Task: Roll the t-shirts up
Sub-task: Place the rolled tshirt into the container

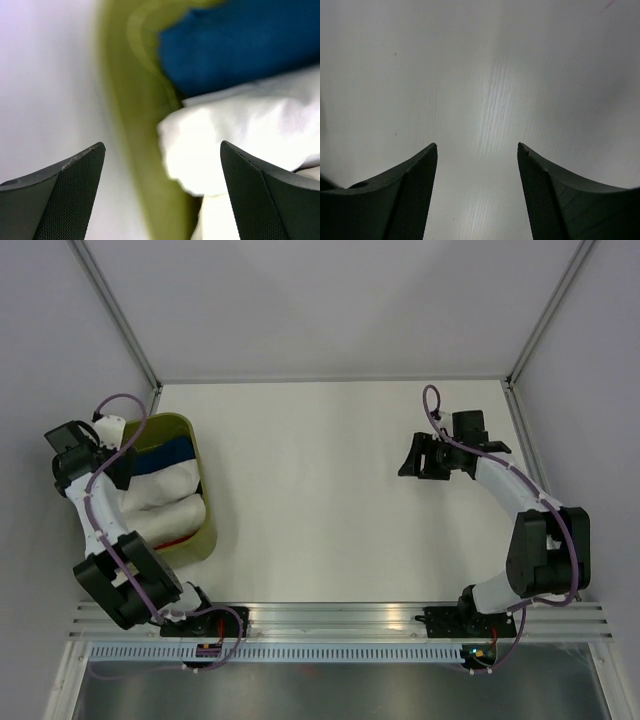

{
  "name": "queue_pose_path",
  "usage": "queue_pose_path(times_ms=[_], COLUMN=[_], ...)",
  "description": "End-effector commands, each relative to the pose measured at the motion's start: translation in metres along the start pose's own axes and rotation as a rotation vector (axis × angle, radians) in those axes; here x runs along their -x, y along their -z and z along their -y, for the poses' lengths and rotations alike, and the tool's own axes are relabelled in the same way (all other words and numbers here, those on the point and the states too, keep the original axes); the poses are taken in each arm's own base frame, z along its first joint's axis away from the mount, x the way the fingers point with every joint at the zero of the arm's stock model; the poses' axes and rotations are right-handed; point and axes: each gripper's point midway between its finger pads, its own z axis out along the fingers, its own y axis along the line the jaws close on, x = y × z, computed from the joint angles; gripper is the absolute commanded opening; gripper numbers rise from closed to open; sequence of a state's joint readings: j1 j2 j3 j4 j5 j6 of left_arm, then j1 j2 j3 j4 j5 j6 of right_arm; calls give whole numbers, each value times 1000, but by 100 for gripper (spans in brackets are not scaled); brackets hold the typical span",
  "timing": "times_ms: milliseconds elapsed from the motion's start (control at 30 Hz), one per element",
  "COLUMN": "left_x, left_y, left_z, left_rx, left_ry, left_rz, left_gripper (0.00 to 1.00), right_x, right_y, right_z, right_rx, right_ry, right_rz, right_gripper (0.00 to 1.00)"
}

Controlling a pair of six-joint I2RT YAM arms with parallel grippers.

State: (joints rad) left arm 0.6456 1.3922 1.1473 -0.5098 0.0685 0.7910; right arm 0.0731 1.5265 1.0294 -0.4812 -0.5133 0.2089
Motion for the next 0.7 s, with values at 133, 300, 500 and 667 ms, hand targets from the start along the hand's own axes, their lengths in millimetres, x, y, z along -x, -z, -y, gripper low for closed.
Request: queue_pose_path(times_ms=[133,300,500,667], left_x=[-8,-41,-64,-87], left_y=[87,114,112,102], left_z=[-50,-52,-22,-5], left_rx=[378,446,423,433], left_ry=[303,467,574,600], left_rz=[-11,12,20,-26], left_gripper=[100,100,100,100], right_x=[135,164,175,173], right_y=[99,143,153,147], right_z=[36,42,48,49], right_rx=[-448,-574,-625,-609], right_ry=[90,111,120,113], right_rz=[647,848,917,918], right_gripper=[74,76,76,76])
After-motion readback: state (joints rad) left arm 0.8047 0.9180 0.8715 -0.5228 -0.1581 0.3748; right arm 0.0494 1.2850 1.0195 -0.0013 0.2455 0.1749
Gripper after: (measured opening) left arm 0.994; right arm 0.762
